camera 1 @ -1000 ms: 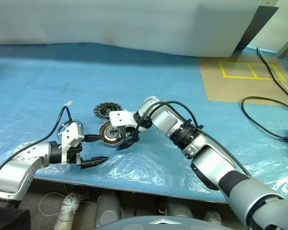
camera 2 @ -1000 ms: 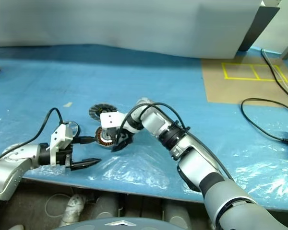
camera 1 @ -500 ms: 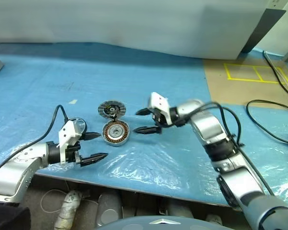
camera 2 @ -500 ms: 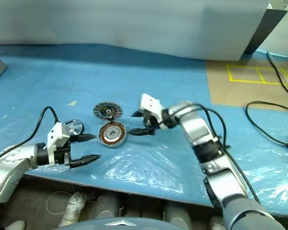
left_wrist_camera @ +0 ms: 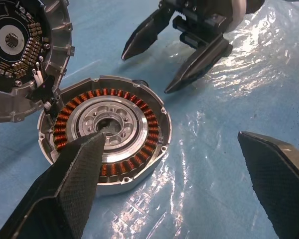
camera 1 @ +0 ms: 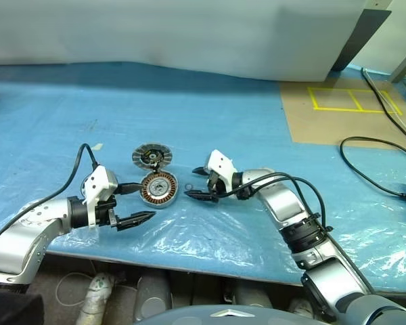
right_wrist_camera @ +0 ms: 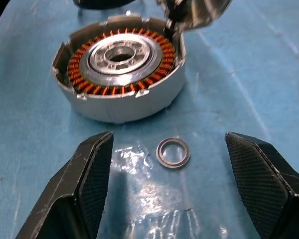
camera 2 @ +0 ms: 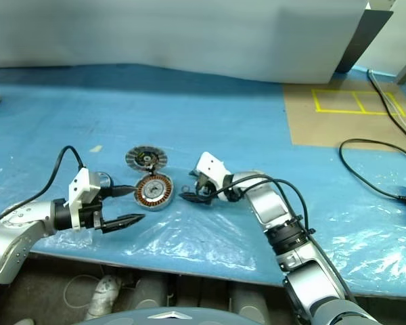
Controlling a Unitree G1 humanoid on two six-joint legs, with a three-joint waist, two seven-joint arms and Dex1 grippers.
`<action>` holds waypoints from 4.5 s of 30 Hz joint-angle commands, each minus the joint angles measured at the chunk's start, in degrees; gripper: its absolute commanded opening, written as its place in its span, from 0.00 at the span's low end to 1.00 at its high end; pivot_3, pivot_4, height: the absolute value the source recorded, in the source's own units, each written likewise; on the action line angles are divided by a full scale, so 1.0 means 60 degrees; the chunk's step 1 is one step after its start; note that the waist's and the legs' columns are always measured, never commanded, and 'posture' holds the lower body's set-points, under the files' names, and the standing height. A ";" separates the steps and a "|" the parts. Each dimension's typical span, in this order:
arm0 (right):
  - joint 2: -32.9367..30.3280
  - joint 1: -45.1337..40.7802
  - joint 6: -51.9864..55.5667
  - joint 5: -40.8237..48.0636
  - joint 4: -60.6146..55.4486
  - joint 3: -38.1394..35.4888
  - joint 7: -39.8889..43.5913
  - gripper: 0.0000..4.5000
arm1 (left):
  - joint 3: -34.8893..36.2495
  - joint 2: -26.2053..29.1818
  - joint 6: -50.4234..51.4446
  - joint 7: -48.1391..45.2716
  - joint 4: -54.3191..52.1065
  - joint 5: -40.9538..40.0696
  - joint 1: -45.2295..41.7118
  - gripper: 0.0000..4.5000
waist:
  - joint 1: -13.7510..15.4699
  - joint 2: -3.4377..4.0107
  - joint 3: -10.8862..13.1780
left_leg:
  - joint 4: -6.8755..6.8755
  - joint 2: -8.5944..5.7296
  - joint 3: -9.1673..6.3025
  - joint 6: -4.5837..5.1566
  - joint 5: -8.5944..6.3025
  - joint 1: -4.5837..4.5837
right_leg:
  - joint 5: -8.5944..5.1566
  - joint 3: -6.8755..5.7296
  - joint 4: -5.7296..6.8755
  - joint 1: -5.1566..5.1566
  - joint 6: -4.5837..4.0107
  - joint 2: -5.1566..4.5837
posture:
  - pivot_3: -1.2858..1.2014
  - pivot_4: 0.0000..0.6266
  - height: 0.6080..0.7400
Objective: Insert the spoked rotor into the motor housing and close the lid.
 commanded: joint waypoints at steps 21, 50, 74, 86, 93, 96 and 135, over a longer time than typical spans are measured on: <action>0.0069 -0.0247 -0.0796 -0.0250 0.1168 0.0371 0.0068 0.14 | -0.0030 0.0043 0.0016 0.0203 -0.0308 -0.0014 -0.0164 1.00 | -0.0004 -0.0002 -0.0001 | 0.0006 0.0001 0.0000 0.0001 0.0000 0.0015 | 0.0000 0.0002 0.0003 0.0017 0.0000 0.0000 | 0.52 0.24 1.00; 0.1211 -0.2322 0.0048 0.0920 0.1277 0.0969 0.1036 0.14 | 0.0444 -0.0221 -0.0783 0.0490 0.0269 0.0301 0.0522 1.00 | -0.0001 -0.0001 0.0002 | -0.0009 0.0001 0.0000 0.0000 0.0000 -0.0002 | -0.0001 -0.0005 -0.0007 0.0000 -0.0001 -0.0001 | 0.52 0.24 1.00; 0.1821 -0.2723 -0.1403 -0.0061 0.3294 0.1018 0.0873 0.14 | 0.0388 -0.0493 -0.1401 0.0586 0.0625 0.0445 0.0702 1.00 | -0.0011 -0.0001 0.0002 | -0.0004 0.0002 0.0000 0.0000 0.0000 -0.0001 | -0.0001 -0.0003 0.0001 -0.0001 -0.0001 0.0000 | 0.52 0.24 1.00; 0.1806 -0.2630 -0.1440 -0.0317 0.3311 0.1054 0.0996 0.14 | 0.0274 -0.0522 -0.1479 0.0525 0.0768 0.0472 0.0617 1.00 | -0.0010 -0.0001 0.0002 | -0.0004 0.0002 0.0000 0.0000 -0.0001 0.0000 | -0.0001 -0.0003 0.0001 -0.0001 -0.0001 0.0000 | 0.52 0.24 1.00; 0.1778 -0.2566 -0.1545 -0.0497 0.3257 0.1171 0.1071 0.14 | 0.0271 -0.0525 -0.1466 0.0491 0.0820 0.0487 0.0616 1.00 | -0.0010 -0.0002 0.0001 | -0.0004 0.0002 -0.0001 0.0000 -0.0001 0.0001 | -0.0001 -0.0003 0.0001 -0.0001 -0.0001 0.0000 | 0.52 0.24 1.00; 0.1718 -0.2448 -0.1698 -0.0572 0.3246 0.1319 0.1206 0.37 | 0.0245 -0.0555 -0.1468 0.0494 0.0880 0.0506 0.0546 1.00 | -0.0010 -0.0002 0.0001 | -0.0005 0.0002 0.0000 0.0000 -0.0001 0.0003 | -0.0001 -0.0003 0.0001 0.0001 -0.0001 0.0000 | 0.52 0.24 1.00; 0.1924 -0.2596 -0.1377 -0.0676 0.3706 0.1052 0.0300 0.00 | 0.0113 -0.0603 -0.1255 0.0455 0.0831 0.0538 0.0340 1.00 | -0.0018 -0.0003 0.0001 | -0.0008 0.0002 0.0002 -0.0001 -0.0001 0.0002 | -0.0001 0.0000 0.0002 -0.0006 -0.0001 0.0000 | 0.52 0.24 1.00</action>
